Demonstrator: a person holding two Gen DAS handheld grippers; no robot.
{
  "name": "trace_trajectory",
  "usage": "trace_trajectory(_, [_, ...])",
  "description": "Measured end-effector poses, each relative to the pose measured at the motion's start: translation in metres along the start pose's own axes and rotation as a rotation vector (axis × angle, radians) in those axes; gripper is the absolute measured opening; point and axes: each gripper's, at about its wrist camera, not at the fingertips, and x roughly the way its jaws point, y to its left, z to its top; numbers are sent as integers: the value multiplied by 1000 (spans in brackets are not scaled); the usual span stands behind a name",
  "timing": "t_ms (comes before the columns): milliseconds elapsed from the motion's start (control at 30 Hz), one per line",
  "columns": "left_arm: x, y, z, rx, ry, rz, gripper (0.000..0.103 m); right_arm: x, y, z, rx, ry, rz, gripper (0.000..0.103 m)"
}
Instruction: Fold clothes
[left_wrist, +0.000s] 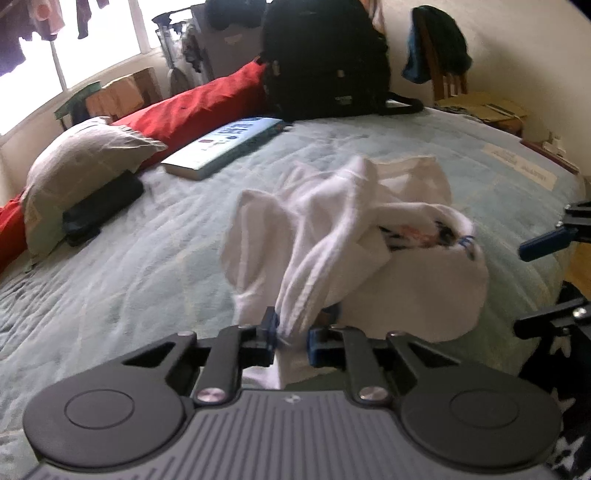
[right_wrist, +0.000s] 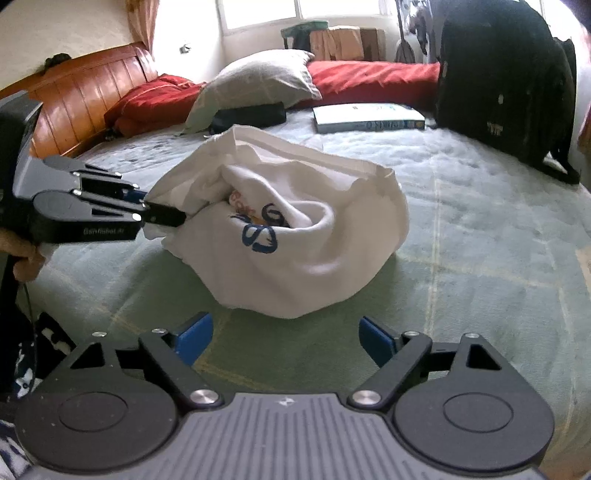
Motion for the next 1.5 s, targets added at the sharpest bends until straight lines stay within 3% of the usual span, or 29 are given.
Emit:
trace_trajectory(133, [-4,22,2,-30,-18,56,11,-1,-4,1,-58,-42,2,91])
trace_trajectory(300, [-7,45,6,-45,-31,105,11,4,-21,14,-41,-51,-14,88])
trace_trajectory(567, [-1,77,13,-79,-35,149,11,16,-54,44,-52,-73,-17,63])
trace_trajectory(767, [4,95,16,-100,-32,184,11,22,-69,72,-120,-123,-13,58])
trace_trajectory(1033, [12,118,12,-131,-10,217,11,62,-79,91,-174,-74,82,51])
trace_trajectory(1167, [19,126,10,-135,2,214,11,78,-89,96,-124,-46,176,50])
trace_trajectory(1200, [21,127,10,-135,5,211,11,83,-92,97,-109,-31,201,48])
trace_trajectory(1233, [23,128,11,-134,7,206,11,88,-92,97,-102,-8,223,32])
trace_trajectory(1267, [26,129,11,-133,9,203,11,91,-91,97,-101,10,240,6])
trace_trajectory(1500, [43,139,22,-112,13,205,11,81,-98,124,-102,-54,206,7])
